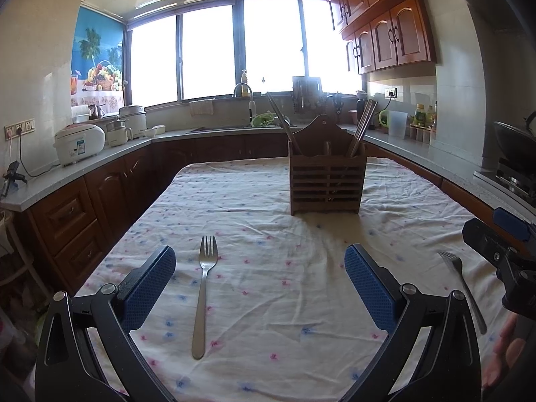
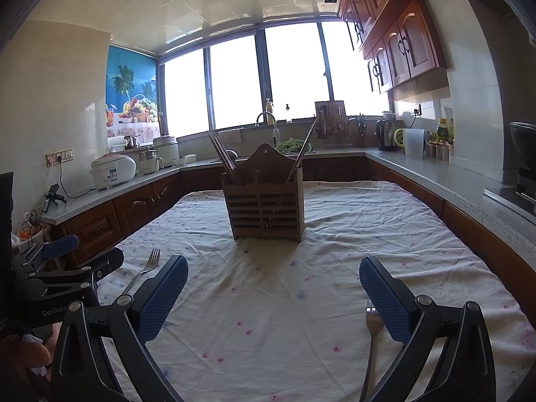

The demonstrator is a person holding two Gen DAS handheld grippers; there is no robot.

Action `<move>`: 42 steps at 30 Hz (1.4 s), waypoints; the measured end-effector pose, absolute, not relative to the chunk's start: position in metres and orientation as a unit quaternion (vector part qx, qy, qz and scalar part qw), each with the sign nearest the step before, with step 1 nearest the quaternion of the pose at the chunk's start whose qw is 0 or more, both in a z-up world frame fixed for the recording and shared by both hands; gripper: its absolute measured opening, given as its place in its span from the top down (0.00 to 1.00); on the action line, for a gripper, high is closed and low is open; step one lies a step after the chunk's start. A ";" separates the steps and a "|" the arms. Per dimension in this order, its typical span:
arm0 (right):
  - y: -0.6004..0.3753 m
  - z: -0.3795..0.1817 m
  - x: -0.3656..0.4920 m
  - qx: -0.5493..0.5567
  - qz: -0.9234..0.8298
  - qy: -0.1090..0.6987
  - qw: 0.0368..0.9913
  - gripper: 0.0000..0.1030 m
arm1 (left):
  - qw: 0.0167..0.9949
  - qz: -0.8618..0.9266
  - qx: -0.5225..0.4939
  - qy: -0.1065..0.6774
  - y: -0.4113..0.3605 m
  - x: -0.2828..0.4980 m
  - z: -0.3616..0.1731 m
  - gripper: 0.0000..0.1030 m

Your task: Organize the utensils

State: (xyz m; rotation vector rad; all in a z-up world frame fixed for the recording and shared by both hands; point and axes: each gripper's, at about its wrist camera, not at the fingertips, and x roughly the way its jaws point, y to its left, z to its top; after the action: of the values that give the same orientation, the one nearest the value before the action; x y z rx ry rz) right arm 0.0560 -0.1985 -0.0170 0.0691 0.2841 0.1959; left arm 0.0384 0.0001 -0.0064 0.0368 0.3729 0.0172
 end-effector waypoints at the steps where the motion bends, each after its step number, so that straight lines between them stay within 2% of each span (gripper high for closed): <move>1: -0.198 -0.017 0.056 0.034 0.098 0.141 0.985 0.00 | 0.982 0.008 0.018 0.185 0.000 0.038 -0.006 0.00; 42: -0.200 -0.014 0.052 0.042 0.098 0.139 0.985 0.00 | 0.983 0.003 0.023 0.184 -0.005 0.036 -0.004 0.00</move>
State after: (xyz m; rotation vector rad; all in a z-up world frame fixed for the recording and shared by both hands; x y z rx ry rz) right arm 0.0515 -0.1996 -0.0137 0.0853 0.2785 0.1971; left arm 0.0362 -0.0054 -0.0039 0.0455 0.3703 0.0070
